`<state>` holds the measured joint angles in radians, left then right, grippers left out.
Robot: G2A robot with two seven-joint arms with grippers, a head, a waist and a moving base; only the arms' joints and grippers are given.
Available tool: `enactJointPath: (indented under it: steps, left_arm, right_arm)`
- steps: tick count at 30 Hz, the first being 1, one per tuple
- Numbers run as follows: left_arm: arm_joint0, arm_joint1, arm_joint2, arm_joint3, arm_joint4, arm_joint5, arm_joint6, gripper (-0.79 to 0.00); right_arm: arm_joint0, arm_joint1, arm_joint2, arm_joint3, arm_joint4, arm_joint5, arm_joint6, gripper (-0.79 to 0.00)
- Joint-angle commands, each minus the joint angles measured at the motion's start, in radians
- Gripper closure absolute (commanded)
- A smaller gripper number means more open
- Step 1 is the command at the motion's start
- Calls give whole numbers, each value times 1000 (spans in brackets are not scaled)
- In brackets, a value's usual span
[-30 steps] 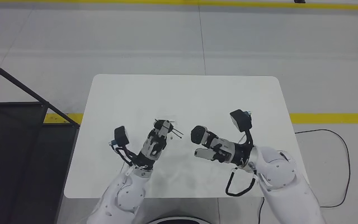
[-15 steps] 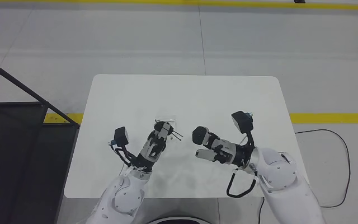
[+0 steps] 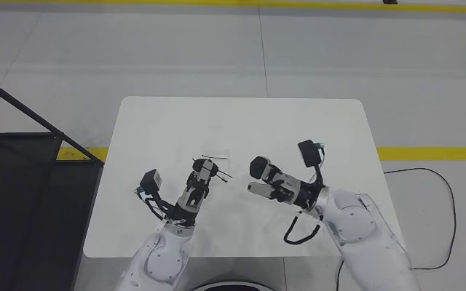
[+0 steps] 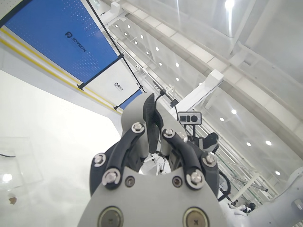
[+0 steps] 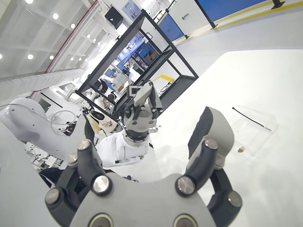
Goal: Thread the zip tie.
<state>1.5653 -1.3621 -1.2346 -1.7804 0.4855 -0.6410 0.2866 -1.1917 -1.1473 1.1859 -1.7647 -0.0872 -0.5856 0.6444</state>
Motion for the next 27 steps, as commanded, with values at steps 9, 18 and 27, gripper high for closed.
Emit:
enactJointPath:
  steps: [9,18,27]
  left_arm:
    - [-4,-4,7,-2,-18,38,0,0]
    - [-21,-8,20,23,15,36,1,0]
    - [-23,-8,21,31,28,18,-5,0]
  right_arm:
    - [37,-17,-74,65,-157,-61,-118,-591]
    - [47,-23,-102,76,-187,-70,-154,-376]
    - [58,-27,-118,83,-193,-65,-160,-299]
